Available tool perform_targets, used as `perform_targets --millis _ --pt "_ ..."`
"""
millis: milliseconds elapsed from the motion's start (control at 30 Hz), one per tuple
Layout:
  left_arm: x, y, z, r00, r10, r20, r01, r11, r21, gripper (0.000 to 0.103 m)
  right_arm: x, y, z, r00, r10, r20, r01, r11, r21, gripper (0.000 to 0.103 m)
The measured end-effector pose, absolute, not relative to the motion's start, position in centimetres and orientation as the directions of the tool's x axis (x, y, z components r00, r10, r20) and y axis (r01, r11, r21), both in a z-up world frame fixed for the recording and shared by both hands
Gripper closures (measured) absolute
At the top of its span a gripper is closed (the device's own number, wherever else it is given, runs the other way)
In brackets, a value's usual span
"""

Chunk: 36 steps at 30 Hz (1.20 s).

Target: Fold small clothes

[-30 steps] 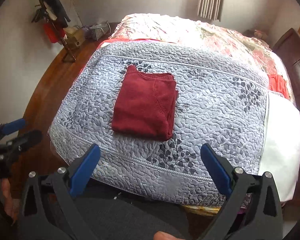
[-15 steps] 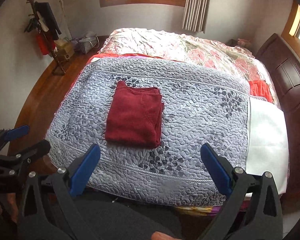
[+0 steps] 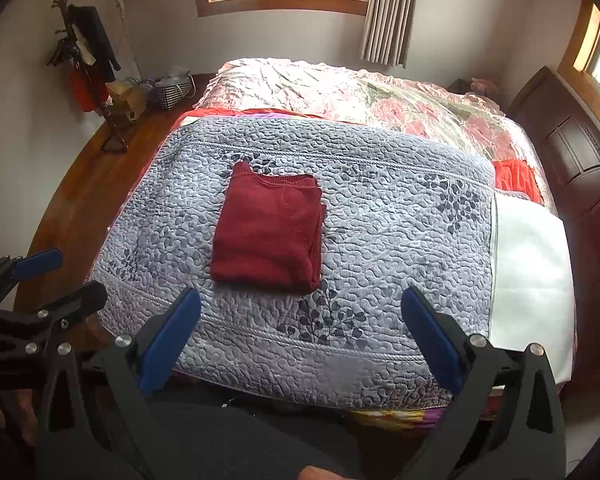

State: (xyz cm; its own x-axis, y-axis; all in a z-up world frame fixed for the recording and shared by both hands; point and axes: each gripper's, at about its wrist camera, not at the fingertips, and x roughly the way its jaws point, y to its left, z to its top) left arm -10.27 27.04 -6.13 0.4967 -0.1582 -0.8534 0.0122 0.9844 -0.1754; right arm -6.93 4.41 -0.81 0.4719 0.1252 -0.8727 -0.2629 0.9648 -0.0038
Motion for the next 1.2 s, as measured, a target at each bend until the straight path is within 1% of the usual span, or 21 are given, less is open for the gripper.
perform_targets --millis 233,467,1200 --pt "-10.4 26.9 -6.2 0.495 -0.163 -0.853 0.02 0.984 -0.177 0.004 -7.3 4.6 -0.7 0.499 0.096 -0.861 -0.251 0.967 -0.038 0.003" --pt "-10.4 26.8 -6.2 0.497 -0.163 -0.853 0.025 0.985 -0.173 0.004 -7.4 4.5 -0.6 0.495 0.143 -0.857 -0.263 0.965 0.009 0.003" --pt "-9.4 26.9 -5.5 0.514 -0.14 -0.846 0.011 0.988 -0.157 0.004 -6.6 4.6 -0.6 0.484 0.15 -0.862 -0.266 0.964 0.019 0.003"
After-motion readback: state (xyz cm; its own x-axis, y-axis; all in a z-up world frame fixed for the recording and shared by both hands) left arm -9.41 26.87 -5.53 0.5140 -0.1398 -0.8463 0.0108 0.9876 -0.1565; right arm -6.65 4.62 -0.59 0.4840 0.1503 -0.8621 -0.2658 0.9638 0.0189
